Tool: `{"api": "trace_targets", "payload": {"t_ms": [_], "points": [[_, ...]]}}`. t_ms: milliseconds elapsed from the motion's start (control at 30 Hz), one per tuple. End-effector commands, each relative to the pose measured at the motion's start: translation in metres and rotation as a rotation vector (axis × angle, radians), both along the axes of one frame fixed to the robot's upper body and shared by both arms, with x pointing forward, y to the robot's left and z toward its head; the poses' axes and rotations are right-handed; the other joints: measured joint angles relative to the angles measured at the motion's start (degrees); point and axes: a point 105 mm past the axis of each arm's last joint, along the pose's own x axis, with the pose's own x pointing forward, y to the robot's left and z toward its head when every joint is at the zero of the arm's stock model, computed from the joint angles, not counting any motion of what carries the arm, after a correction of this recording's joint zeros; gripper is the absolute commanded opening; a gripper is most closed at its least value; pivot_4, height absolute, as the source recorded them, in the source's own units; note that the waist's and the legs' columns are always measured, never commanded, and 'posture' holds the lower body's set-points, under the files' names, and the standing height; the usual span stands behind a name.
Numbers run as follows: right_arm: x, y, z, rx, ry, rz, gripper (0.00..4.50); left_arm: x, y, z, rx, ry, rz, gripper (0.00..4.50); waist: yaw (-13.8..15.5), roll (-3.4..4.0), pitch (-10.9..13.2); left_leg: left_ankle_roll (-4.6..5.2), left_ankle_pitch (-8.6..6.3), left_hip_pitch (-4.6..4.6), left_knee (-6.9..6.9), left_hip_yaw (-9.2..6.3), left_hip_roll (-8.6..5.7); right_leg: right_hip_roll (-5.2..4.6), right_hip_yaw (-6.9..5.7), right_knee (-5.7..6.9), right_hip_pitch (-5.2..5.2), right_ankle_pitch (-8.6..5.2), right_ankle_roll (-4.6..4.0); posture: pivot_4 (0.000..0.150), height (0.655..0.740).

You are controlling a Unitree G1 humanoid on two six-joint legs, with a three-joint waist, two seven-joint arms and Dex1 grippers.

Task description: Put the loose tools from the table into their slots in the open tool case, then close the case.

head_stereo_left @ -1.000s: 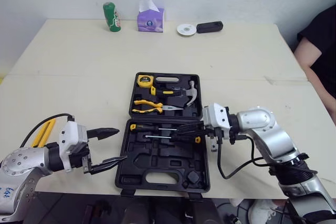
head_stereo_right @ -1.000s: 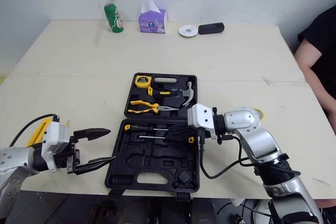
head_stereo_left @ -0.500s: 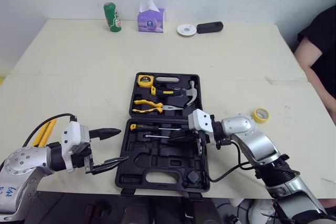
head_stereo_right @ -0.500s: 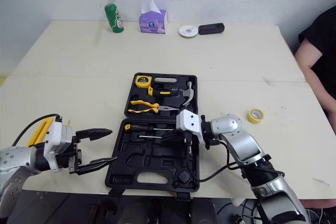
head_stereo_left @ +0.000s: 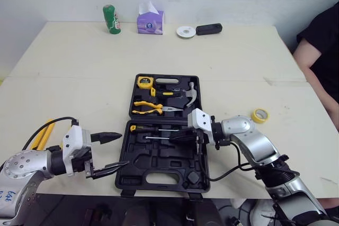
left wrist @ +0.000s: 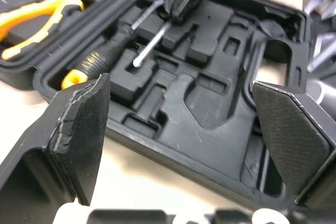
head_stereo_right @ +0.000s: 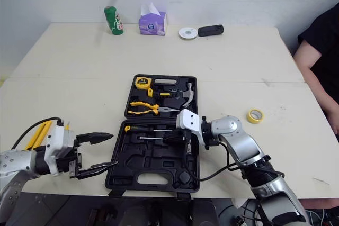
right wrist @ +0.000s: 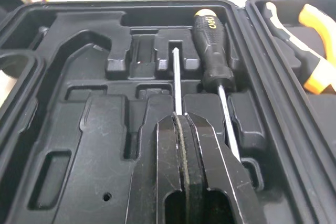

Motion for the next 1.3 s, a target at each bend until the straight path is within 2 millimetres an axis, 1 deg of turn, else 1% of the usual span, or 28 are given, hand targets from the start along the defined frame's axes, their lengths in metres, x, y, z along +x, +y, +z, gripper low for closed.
{"api": "trace_targets", "payload": {"t_ms": [33, 200, 300, 333, 367, 433, 467, 600, 667, 700, 733, 767, 800, 833, 900, 933, 967, 1033, 1133, 1167, 1200, 1233, 1300], "points": [[-0.004, -0.006, -0.039, -0.137, 0.128, -0.072, 0.04, -0.002, -0.004, 0.004, 0.009, -0.035, -0.027, 4.50, 0.0, 0.03, -0.1, -0.02, 0.00, 0.02, -0.01, 0.00, 0.00, -0.01, 0.01, 0.01, 0.01, 0.00, -0.01, 0.150, 0.7400], [-0.005, -0.010, -0.057, -0.228, 0.146, -0.099, 0.04, 0.000, -0.003, 0.005, 0.002, -0.054, -0.010, 4.50, -0.4, 0.01, -0.3, -0.13, 0.00, 0.12, -0.09, 0.00, 0.03, -0.01, 0.02, 0.06, 0.01, -0.04, -0.09, 0.150, 0.7400], [-0.006, -0.014, -0.063, -0.276, 0.137, -0.092, 0.04, 0.002, -0.002, 0.006, -0.003, -0.062, 0.000, 4.50, -0.6, 0.01, -0.4, -0.16, 0.00, 0.25, -0.12, 0.00, 0.03, -0.01, 0.02, 0.07, 0.12, -0.05, -0.11, 0.150, 0.7400], [-0.007, -0.010, -0.059, -0.243, 0.147, -0.087, 0.04, 0.004, 0.000, 0.007, -0.003, -0.067, 0.007, 4.50, -0.7, 0.01, -0.4, -0.17, -0.01, 0.36, -0.14, 0.00, 0.03, -0.01, 0.02, 0.06, 0.23, -0.06, -0.12, 0.150, 0.7400], [-0.007, -0.006, -0.054, -0.217, 0.144, -0.077, 0.04, 0.004, 0.001, 0.007, -0.002, -0.070, 0.012, 4.50, -0.7, 0.02, -0.4, -0.34, -0.11, 0.71, -0.23, -0.01, 0.04, -0.01, 0.00, 0.00, 0.59, -0.08, -0.16, 0.150, 0.7400], [-0.006, -0.001, -0.045, -0.174, 0.123, -0.050, 0.04, 0.006, 0.003, 0.008, 0.001, -0.075, 0.020, 4.50, -0.7, 0.01, -0.4, -0.48, -0.26, 0.90, -0.30, -0.03, 0.05, -0.01, -0.01, -0.09, 0.80, -0.10, -0.19, 0.150, 0.7400], [-0.005, -0.001, -0.041, -0.160, 0.116, -0.041, 0.04, 0.007, 0.003, 0.008, 0.001, -0.077, 0.022, 4.50, -0.7, 0.01, -0.4, -0.48, -0.26, 0.90, -0.31, -0.03, 0.05, -0.01, 0.00, -0.10, 0.80, -0.10, -0.19, 0.150, 0.7400], [0.002, -0.001, -0.015, -0.034, 0.007, -0.018, 0.04, 0.010, 0.005, 0.010, -0.012, -0.103, 0.044, 4.50, -0.7, 0.02, -0.4, -0.50, -0.26, 0.88, -0.34, -0.03, 0.05, -0.01, -0.01, -0.11, 0.77, -0.10, -0.20, 0.150, 0.7400], [0.007, -0.004, 0.001, 0.044, -0.046, -0.033, 0.04, 0.011, 0.006, 0.010, -0.018, -0.113, 0.057, 4.50, -0.7, 0.06, -0.4, -0.49, -0.25, 0.85, -0.35, -0.03, 0.05, -0.01, -0.01, -0.14, 0.75, -0.10, -0.19, 0.150, 0.7400], [0.008, -0.007, 0.012, 0.090, -0.071, -0.044, 0.04, 0.011, 0.008, 0.010, -0.019, -0.117, 0.066, 4.50, -0.7, 0.06, -0.4, -0.49, -0.25, 0.84, -0.36, -0.03, 0.04, -0.01, -0.01, -0.14, 0.74, -0.10, -0.19, 0.150, 0.7400], [0.007, -0.015, 0.029, 0.158, -0.097, -0.052, 0.04, 0.012, 0.011, 0.010, -0.023, -0.123, 0.087, 4.50, -0.7, 0.07, -0.4, -0.48, -0.24, 0.83, -0.36, -0.03, 0.04, -0.01, -0.01, -0.14, 0.74, -0.10, -0.19, 0.150, 0.7400], [0.005, -0.025, 0.042, 0.203, -0.112, -0.065, 0.04, 0.012, 0.016, 0.010, -0.029, -0.125, 0.109, 4.50, -0.7, 0.08, -0.4, -0.48, -0.24, 0.82, -0.36, -0.03, 0.04, 0.00, -0.02, -0.15, 0.74, -0.10, -0.19, 0.150, 0.7400], [0.000, -0.034, 0.051, 0.235, -0.092, -0.047, 0.04, 0.012, 0.021, 0.010, -0.034, -0.119, 0.128, 4.50, -0.7, 0.09, -0.4, -0.47, -0.23, 0.81, -0.36, -0.03, 0.04, -0.01, -0.02, -0.15, 0.73, -0.10, -0.19, 0.150, 0.7400], [-0.003, -0.042, 0.056, 0.248, -0.092, -0.050, 0.04, 0.011, 0.026, 0.010, -0.034, -0.115, 0.144, 4.50, -0.7, 0.13, -0.3, -0.43, -0.21, 0.80, -0.36, -0.03, 0.04, -0.01, -0.02, -0.15, 0.73, -0.10, -0.19, 0.150, 0.7400], [-0.004, -0.057, 0.058, 0.240, -0.095, -0.071, 0.04, 0.010, 0.035, 0.009, -0.031, -0.106, 0.169, 4.50, -0.4, 0.23, -0.1, -0.37, -0.18, 0.73, -0.35, -0.03, 0.02, -0.01, -0.02, -0.18, 0.69, -0.08, -0.16, 0.150, 0.7400], [-0.001, -0.070, 0.061, 0.227, -0.145, -0.113, 0.66, 0.011, 0.043, 0.010, -0.028, -0.109, 0.203, 4.50, 0.0, 0.25, 0.0, -0.32, -0.16, 0.65, -0.35, -0.03, 0.02, -0.01, -0.02, -0.22, 0.62, -0.07, -0.14, 0.150, 0.7400], [0.003, -0.086, 0.063, 0.206, -0.193, -0.168, 0.91, 0.011, 0.055, 0.011, -0.026, -0.119, 0.258, 4.50, 0.3, 0.27, 0.0, -0.20, -0.12, 0.57, -0.35, -0.03, 0.02, -0.01, -0.02, -0.24, 0.54, -0.06, -0.13, 0.150, 0.7400], [0.006, -0.111, 0.070, 0.187, -0.267, -0.257, 1.75, 0.012, 0.076, 0.015, -0.031, -0.142, 0.355, 4.50, 0.4, 0.27, 0.0, -0.09, -0.18, 0.54, -0.38, -0.06, 0.03, -0.01, -0.08, -0.36, 0.53, -0.07, -0.14, 0.150, 0.7400], [0.005, -0.140, 0.077, 0.181, -0.327, -0.349, 3.11, 0.010, 0.105, 0.021, -0.036, -0.181, 0.479, 4.50, 0.4, 0.26, 0.1, -0.01, -0.26, 0.51, -0.47, -0.05, 0.02, -0.01, -0.11, -0.51, 0.55, -0.07, -0.13, 0.150, 0.7400], [0.001, -0.154, 0.076, 0.161, -0.352, -0.371, 3.53, 0.008, 0.122, 0.022, -0.029, -0.198, 0.553, 4.50, 0.4, 0.26, 0.1, 0.02, -0.28, 0.50, -0.48, -0.04, 0.01, -0.01, -0.11, -0.53, 0.55, -0.06, -0.13, 0.150, 0.7400], [-0.002, -0.163, 0.075, 0.145, -0.370, -0.383, 3.97, 0.005, 0.135, 0.022, -0.025, -0.208, 0.604, 4.50, 0.4, 0.26, 0.1, 0.03, -0.29, 0.49, -0.49, -0.04, 0.01, -0.01, -0.12, -0.56, 0.54, -0.06, -0.12, 0.150, 0.7400], [-0.004, -0.184, 0.074, 0.116, -0.409, -0.450, 4.44, 0.001, 0.158, 0.024, -0.026, -0.232, 0.706, 4.50, 0.4, 0.25, 0.1, 0.03, -0.29, 0.48, -0.49, -0.03, 0.01, -0.01, -0.12, -0.58, 0.54, -0.06, -0.12, 0.150, 0.7400], [-0.005, -0.225, 0.075, 0.067, -0.474, -0.600, 4.44, -0.009, 0.195, 0.028, -0.045, -0.279, 0.870, 4.50, 0.4, 0.24, 0.1, 0.04, -0.31, 0.49, -0.53, -0.03, 0.01, -0.01, -0.14, -0.62, 0.55, -0.06, -0.11, 0.150, 0.7400]]}}
